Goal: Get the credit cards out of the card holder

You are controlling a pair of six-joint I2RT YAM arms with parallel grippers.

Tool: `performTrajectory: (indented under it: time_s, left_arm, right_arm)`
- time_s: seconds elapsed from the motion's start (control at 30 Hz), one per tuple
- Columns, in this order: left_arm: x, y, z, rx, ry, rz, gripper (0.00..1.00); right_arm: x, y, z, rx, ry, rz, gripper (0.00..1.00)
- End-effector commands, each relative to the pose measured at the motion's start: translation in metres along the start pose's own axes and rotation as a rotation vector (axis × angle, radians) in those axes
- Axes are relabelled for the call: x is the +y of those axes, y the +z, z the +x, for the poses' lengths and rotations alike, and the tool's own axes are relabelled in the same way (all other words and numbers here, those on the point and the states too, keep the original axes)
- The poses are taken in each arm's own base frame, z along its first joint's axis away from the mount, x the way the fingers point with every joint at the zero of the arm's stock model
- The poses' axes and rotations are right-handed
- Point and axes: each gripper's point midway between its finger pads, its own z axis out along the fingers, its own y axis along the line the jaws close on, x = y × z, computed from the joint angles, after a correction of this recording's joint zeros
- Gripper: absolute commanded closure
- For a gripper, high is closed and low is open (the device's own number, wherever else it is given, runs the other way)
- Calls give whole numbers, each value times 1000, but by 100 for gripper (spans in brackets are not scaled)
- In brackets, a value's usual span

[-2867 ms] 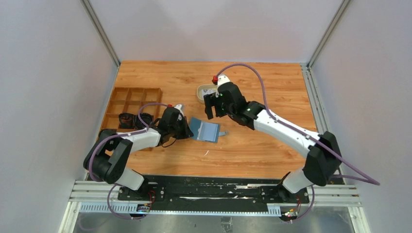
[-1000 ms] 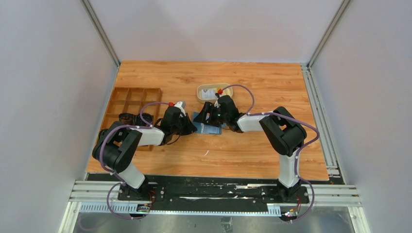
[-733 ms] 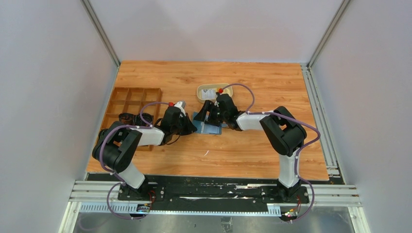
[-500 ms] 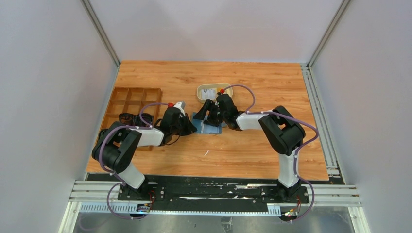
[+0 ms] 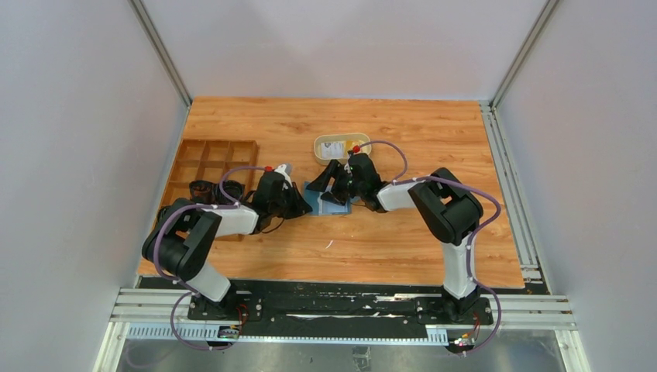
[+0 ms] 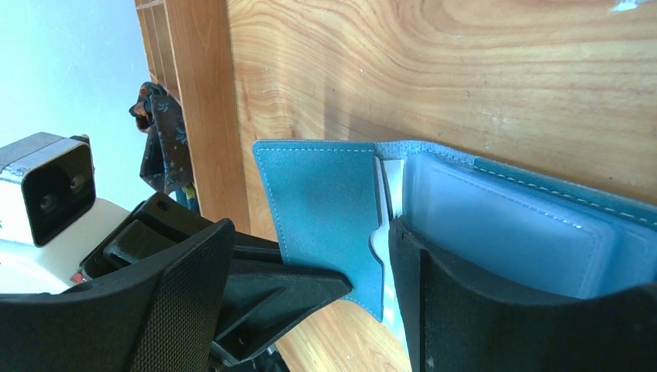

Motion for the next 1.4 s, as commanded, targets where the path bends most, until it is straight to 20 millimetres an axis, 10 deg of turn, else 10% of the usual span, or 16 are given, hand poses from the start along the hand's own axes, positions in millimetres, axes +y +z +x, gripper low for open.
performTrajectory:
  time_s: [0.0, 0.9, 1.37]
  left_arm:
    - [35, -15, 58, 201, -26, -105, 100]
    - [-88, -43, -23, 44, -88, 456, 100]
    - [-169, -71, -108, -94, 33, 655, 100]
  right_arm:
    - [-35, -1, 35, 132, 41, 44, 23]
    - [56, -65, 13, 191, -116, -467, 24]
    - [127, -158, -94, -11, -347, -362, 21]
